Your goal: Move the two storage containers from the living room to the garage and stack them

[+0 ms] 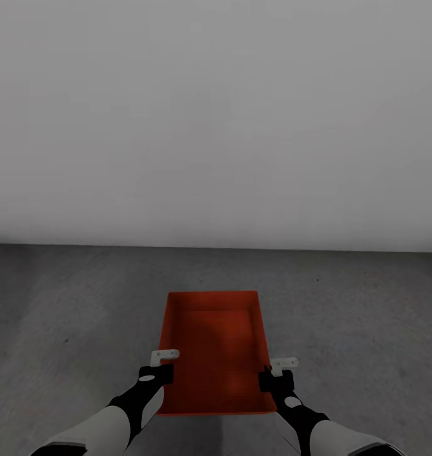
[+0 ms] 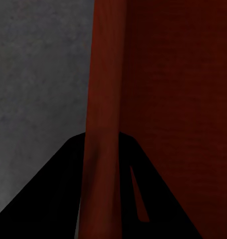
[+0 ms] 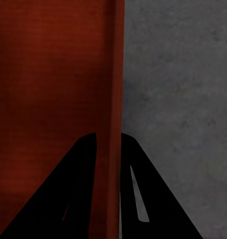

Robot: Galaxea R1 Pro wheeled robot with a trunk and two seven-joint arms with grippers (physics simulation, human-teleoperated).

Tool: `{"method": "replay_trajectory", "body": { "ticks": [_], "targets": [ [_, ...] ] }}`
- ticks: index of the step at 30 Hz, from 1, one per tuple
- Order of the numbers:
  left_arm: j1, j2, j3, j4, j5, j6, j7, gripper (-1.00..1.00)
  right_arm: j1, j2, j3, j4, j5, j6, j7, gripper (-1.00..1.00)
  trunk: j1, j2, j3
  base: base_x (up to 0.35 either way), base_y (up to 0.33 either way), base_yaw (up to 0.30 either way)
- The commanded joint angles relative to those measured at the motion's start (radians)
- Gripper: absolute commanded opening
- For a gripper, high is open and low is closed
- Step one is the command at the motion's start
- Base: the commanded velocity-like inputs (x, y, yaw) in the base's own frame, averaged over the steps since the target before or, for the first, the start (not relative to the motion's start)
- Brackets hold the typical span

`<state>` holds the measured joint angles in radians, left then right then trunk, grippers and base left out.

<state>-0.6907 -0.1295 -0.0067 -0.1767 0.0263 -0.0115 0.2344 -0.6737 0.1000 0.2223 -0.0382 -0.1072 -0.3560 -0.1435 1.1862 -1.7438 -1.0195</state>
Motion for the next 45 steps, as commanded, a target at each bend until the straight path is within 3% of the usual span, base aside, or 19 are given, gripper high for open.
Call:
{"method": "replay_trajectory", "body": {
  "ticks": [1, 27, 28, 36, 45],
  "targets": [
    [-0.001, 0.047, 0.076, -0.027, 0.032, -0.001, 0.012, -1.00, 0.000, 0.000, -0.015, 0.002, -0.023, -0.006, -0.004, -1.00, 0.000, 0.000, -0.001, 0.000, 0.000, 0.000],
    [-0.001, 0.047, 0.077, -0.027, 0.032, -0.001, 0.011, -1.00, 0.000, 0.000, -0.015, 0.002, -0.023, -0.006, -0.004, -1.00, 0.096, -0.175, -0.079, 0.000, 0.000, 0.000],
    [0.001, 0.005, 0.003, -0.005, 0.011, -0.001, -0.003, -1.00, 0.000, 0.004, 0.003, 0.004, -0.016, -0.006, -0.004, -1.00, 0.096, -0.175, -0.079, 0.000, 0.000, 0.000],
    [0.000, 0.005, -0.018, -0.013, 0.016, -0.001, 0.003, -1.00, 0.000, 0.002, 0.063, 0.004, -0.071, -0.006, -0.004, -1.00, 0.096, -0.175, -0.079, 0.000, 0.000, 0.000],
    [0.000, 0.005, -0.046, -0.018, 0.047, -0.001, 0.007, -1.00, 0.000, -0.003, -0.012, -0.003, -0.001, -0.006, -0.004, -1.00, 0.096, -0.175, -0.079, 0.000, 0.000, 0.000]
  ]
}}
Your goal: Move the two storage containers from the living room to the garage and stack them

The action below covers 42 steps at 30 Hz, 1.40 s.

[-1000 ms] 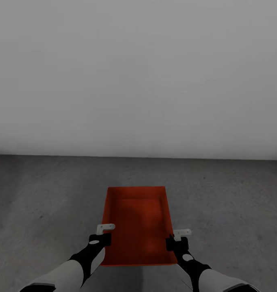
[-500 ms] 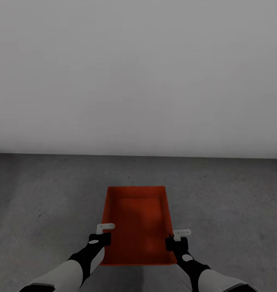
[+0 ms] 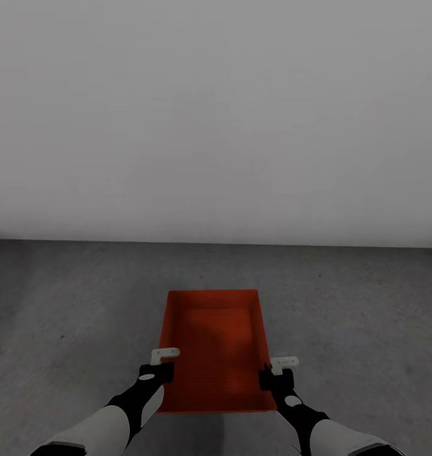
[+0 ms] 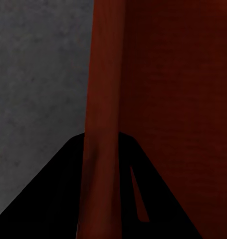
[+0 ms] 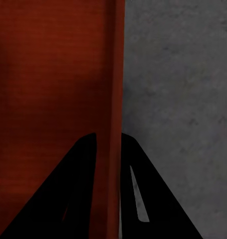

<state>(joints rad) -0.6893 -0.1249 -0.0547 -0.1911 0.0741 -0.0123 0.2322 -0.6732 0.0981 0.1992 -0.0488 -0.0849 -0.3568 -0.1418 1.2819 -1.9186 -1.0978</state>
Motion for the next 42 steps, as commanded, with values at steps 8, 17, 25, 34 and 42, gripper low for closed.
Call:
{"method": "replay_trajectory", "body": {
  "ticks": [8, 17, 25, 34, 42],
  "targets": [
    [-0.001, 0.001, -0.014, -0.004, 0.017, 0.000, 0.013, -1.00, 0.000, -0.001, -0.062, 0.006, 0.065, -0.005, -0.005, -1.00, 0.000, 0.000, -0.001, 0.000, 0.000, 0.000],
    [-0.001, 0.001, -0.019, 0.003, 0.023, 0.000, 0.013, -1.00, 0.000, -0.001, -0.225, 0.013, 0.228, -0.005, -0.004, -1.00, 0.011, -0.021, -0.010, 0.000, 0.000, 0.000],
    [-0.001, 0.001, -0.022, 0.007, 0.027, 0.000, 0.013, -1.00, 0.000, 0.001, -0.381, 0.015, 0.382, -0.005, -0.002, -1.00, 0.031, -0.056, -0.026, 0.000, 0.000, 0.000],
    [-0.001, 0.001, 0.059, -0.004, -0.019, 0.000, 0.013, -1.00, 0.000, -0.001, 0.009, 0.015, -0.058, -0.005, -0.006, -1.00, 0.031, -0.056, -0.027, 0.000, 0.000, 0.000],
    [-0.001, 0.001, 0.059, -0.004, -0.019, 0.000, 0.013, -1.00, 0.000, -0.001, 0.009, 0.015, -0.058, -0.005, -0.007, -1.00, 0.031, -0.056, -0.037, 0.000, 0.000, 0.000]
  ]
}}
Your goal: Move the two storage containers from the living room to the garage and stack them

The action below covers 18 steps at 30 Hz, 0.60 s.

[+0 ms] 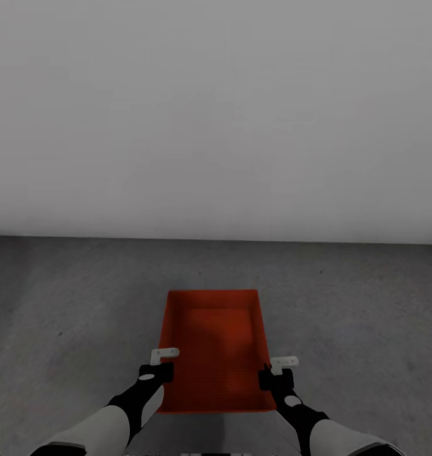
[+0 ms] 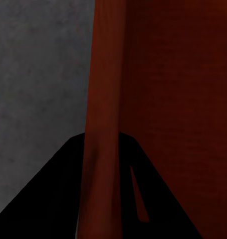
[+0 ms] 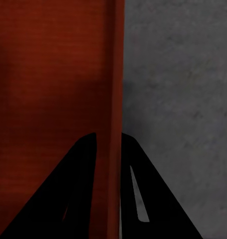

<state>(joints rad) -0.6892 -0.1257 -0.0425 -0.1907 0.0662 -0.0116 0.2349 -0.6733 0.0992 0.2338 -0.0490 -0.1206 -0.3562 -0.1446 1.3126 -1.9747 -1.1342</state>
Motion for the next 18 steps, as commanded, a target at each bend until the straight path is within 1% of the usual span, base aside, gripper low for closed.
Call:
{"method": "replay_trajectory", "body": {
  "ticks": [1, 18],
  "targets": [
    [-0.001, 0.001, 0.047, -0.005, -0.011, -0.001, 0.011, -1.00, 0.000, -0.003, -0.025, 0.015, -0.022, -0.006, -0.004, -1.00, 0.000, 0.000, -0.002, 0.000, 0.000, 0.000],
    [-0.001, 0.001, 0.050, -0.005, -0.011, -0.001, 0.011, -1.00, 0.000, -0.003, -0.025, 0.015, -0.022, -0.006, -0.004, -1.00, 0.000, 0.000, -0.029, 0.000, 0.000, 0.000]
  ]
}}
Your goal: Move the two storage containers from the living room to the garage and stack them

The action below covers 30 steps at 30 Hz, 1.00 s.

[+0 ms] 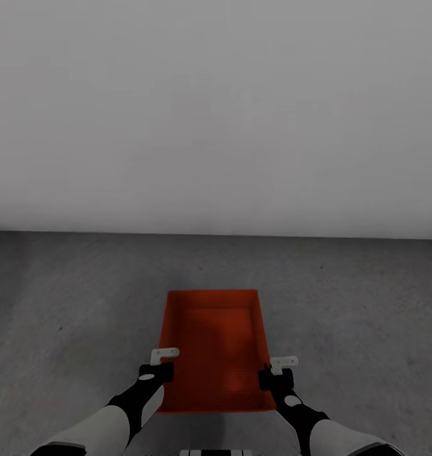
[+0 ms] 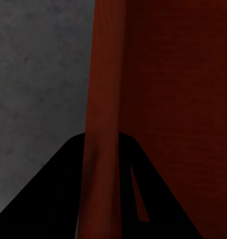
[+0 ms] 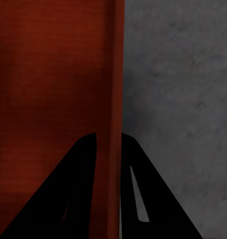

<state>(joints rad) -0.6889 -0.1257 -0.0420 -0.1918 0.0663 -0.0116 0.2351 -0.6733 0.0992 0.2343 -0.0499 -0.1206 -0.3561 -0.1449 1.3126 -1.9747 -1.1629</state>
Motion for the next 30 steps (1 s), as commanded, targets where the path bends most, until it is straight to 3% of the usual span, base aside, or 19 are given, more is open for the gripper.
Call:
{"method": "replay_trajectory", "body": {
  "ticks": [1, 14, 30],
  "targets": [
    [-0.001, 0.001, 0.050, -0.004, -0.011, -0.001, 0.011, -1.00, 0.000, -0.003, -0.026, 0.016, -0.022, -0.006, -0.004, -1.00, 0.000, 0.000, -0.002, 0.000, 0.000, 0.000],
    [-0.002, 0.001, 0.050, -0.006, -0.011, -0.001, 0.011, -1.00, 0.000, -0.003, -0.026, 0.016, -0.022, -0.006, -0.004, -1.00, 0.000, 0.000, -0.022, 0.000, 0.000, 0.000],
    [-0.002, 0.001, 0.050, -0.006, -0.011, -0.001, 0.010, -1.00, 0.000, -0.003, -0.027, 0.016, -0.024, -0.006, -0.004, -1.00, 0.000, 0.000, -0.025, 0.000, 0.000, 0.000]
  ]
}}
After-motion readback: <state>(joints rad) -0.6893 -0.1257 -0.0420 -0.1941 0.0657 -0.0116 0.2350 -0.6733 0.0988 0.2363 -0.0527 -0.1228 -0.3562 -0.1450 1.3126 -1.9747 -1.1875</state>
